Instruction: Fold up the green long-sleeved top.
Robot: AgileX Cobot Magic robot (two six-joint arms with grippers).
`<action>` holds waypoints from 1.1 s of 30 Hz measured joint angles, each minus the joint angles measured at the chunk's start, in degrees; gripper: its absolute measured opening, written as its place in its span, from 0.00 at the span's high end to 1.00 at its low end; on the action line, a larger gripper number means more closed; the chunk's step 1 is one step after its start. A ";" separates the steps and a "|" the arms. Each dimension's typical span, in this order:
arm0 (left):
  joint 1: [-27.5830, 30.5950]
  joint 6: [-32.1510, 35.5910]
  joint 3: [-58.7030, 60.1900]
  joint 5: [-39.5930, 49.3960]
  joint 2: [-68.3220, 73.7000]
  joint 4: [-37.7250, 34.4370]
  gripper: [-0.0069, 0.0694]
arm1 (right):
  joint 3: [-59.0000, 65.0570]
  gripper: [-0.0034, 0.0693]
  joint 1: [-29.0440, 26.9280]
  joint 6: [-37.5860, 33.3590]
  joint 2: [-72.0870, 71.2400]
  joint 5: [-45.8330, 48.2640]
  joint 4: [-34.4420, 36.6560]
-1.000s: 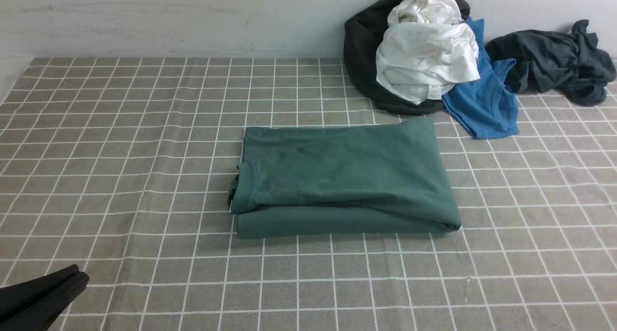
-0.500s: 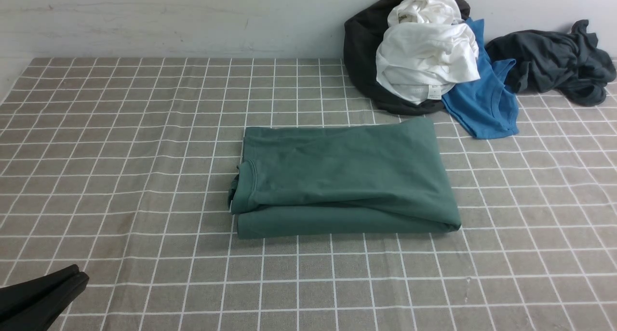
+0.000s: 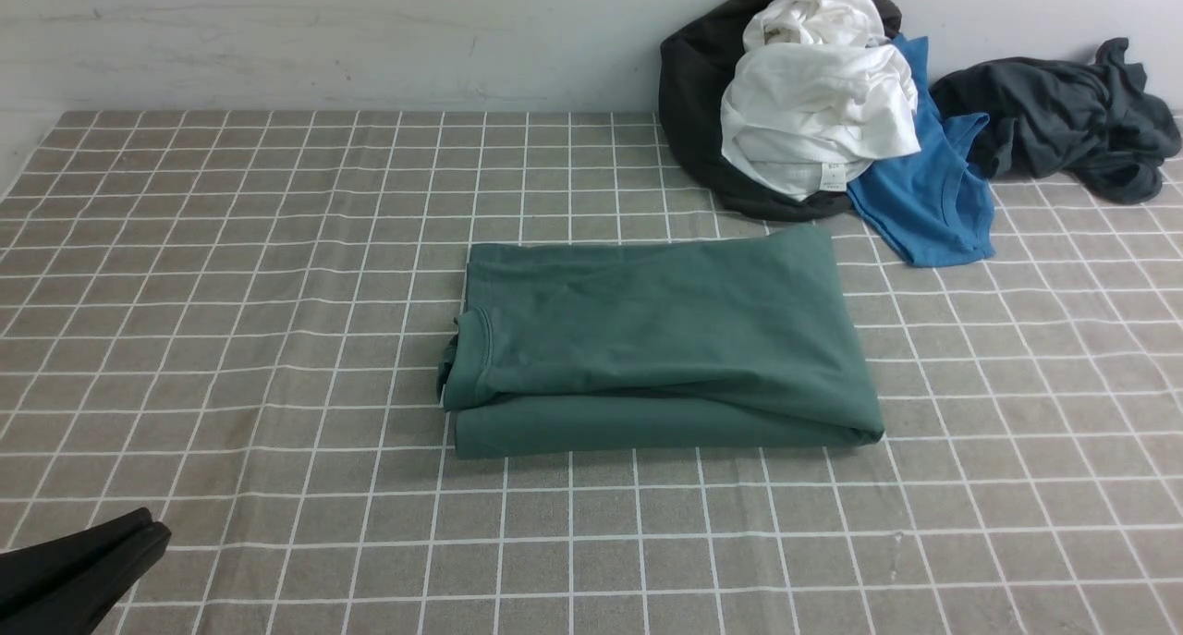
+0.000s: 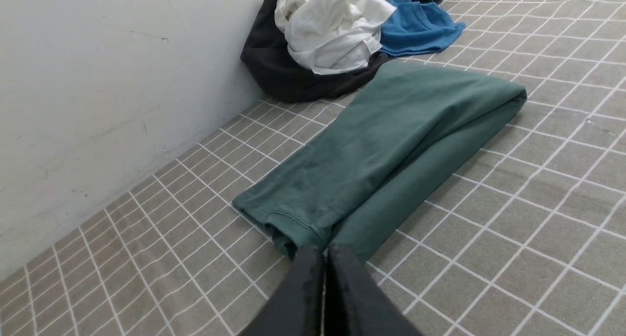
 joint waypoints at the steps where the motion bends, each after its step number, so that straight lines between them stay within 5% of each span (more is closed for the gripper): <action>1: -0.22 0.00 0.52 0.00 -0.78 -0.05 0.92 | 0.00 0.97 0.00 0.00 0.00 0.00 0.00; 9: -0.28 -4.62 5.13 -0.89 -12.21 9.43 0.92 | 0.00 0.97 0.00 0.00 0.00 0.04 -0.06; 17: 3.52 -36.28 15.82 -18.83 -12.56 28.93 0.92 | 0.00 0.97 0.00 -0.04 0.00 0.11 -0.41; 22: 9.01 -47.19 22.91 -20.65 -12.56 31.76 0.92 | 0.00 0.97 0.00 -0.04 0.00 0.11 -0.41; 33: 12.36 -43.90 23.44 -8.75 -12.56 27.99 0.92 | 0.00 0.97 0.00 -0.04 0.00 0.11 -0.41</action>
